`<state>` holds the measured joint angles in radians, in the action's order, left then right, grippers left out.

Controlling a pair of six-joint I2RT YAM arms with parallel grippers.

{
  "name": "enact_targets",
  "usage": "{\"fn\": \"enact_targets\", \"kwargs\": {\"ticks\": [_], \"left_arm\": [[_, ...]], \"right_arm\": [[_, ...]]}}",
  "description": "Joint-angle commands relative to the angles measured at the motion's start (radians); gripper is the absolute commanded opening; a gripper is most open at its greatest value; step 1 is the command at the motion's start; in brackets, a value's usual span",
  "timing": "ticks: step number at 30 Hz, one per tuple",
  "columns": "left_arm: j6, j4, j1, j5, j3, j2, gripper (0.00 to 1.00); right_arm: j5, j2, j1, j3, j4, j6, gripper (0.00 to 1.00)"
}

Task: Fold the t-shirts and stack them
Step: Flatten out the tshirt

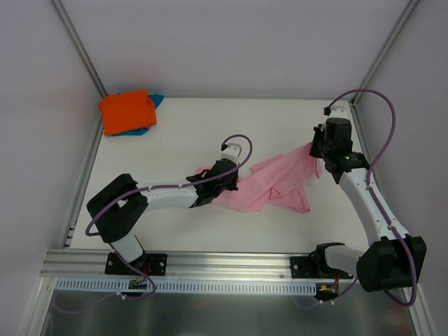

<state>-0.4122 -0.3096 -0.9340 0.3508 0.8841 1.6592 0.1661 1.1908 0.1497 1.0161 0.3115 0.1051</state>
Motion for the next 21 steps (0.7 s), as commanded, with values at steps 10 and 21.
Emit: {"fn": "enact_targets", "kwargs": {"ticks": [10,21], "left_arm": [[-0.025,-0.020,0.012,-0.010,0.041,0.017,0.33],[-0.031,-0.023,0.012,-0.015,0.050,0.033,0.31]], "right_arm": [[-0.007,0.001,-0.009,-0.005,-0.012,-0.002,0.01],[-0.010,-0.003,-0.007,-0.004,-0.009,-0.002,0.00]]}}
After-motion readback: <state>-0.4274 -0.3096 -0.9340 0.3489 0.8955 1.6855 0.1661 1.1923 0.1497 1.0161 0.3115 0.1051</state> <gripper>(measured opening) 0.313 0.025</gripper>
